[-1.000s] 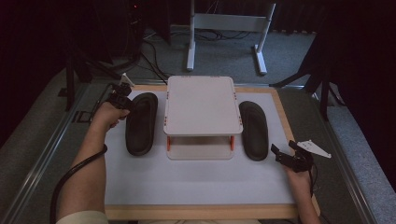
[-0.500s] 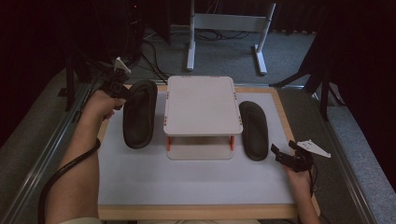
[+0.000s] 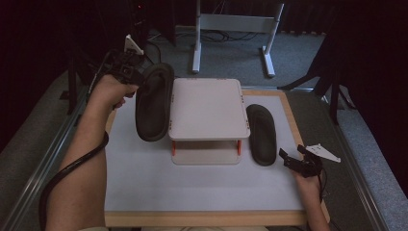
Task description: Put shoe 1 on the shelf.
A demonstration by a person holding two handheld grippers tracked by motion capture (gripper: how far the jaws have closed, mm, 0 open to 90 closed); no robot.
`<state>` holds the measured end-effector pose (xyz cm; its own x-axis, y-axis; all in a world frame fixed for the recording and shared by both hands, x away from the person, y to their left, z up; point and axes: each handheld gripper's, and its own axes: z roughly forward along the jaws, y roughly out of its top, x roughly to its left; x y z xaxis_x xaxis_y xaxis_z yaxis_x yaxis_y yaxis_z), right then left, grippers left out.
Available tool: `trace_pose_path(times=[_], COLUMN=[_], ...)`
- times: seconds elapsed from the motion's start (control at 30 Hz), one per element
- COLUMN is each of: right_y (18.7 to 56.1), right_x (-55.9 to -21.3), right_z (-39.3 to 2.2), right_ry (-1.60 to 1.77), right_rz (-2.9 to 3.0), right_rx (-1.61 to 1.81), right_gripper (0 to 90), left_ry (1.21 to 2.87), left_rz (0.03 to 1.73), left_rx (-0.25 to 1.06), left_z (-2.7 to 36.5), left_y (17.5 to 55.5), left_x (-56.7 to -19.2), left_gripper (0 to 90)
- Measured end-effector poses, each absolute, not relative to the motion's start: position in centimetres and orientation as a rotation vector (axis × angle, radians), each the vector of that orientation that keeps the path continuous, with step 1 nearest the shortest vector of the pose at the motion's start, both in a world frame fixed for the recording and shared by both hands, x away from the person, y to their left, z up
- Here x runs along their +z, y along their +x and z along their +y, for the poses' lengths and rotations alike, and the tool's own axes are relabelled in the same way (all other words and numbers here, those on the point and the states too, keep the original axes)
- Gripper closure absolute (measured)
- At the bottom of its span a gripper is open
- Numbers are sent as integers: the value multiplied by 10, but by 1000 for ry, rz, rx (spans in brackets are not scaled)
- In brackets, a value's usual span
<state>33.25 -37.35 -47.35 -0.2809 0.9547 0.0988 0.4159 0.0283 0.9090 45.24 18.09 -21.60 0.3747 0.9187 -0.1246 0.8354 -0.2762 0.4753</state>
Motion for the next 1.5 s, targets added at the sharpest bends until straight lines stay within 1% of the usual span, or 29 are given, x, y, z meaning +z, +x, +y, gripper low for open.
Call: trace_pose_path(times=[0.13,0.2,0.37,0.4,0.57,0.6,0.7,0.87,1.1,1.33,1.47,1.5], right_y=[333,333,333,333,333,333,333,333,333,333,333,333], right_x=[-473,-474,-474,-473,-473,-473,-473,-473,-473,-473,-473,-473], right_z=[-374,-374,-374,-374,-375,-375,-375,-375,-375,-374,-374,-374], right_ry=[1393,1393,1393,1393,1396,1396,1398,1397,1395,1392,1393,1393], right_rz=[1745,1745,1746,1745,1745,1744,1743,1745,1745,1750,1748,1748], right_rx=[1228,1228,1228,1229,1235,1236,1240,1241,1240,1237,1236,1237], right_gripper=[148,148,148,148,148,148,148,148,148,148,148,148], left_ry=[2170,2190,2177,2188,2214,2236,2239,2189,2151,2170,2196,2195], left_rz=[1498,1476,1450,1452,1444,1440,1452,1481,1556,1542,1492,1466], left_rx=[236,267,225,235,206,219,210,185,208,222,235,224], left_z=[163,151,129,124,102,98,93,87,81,75,74,75], left_y=[455,456,460,461,465,465,468,473,478,480,479,479], left_x=[-213,-212,-211,-212,-220,-222,-227,-234,-243,-247,-248,-248], left_gripper=[728,727,727,727,727,727,727,727,727,720,693,649])
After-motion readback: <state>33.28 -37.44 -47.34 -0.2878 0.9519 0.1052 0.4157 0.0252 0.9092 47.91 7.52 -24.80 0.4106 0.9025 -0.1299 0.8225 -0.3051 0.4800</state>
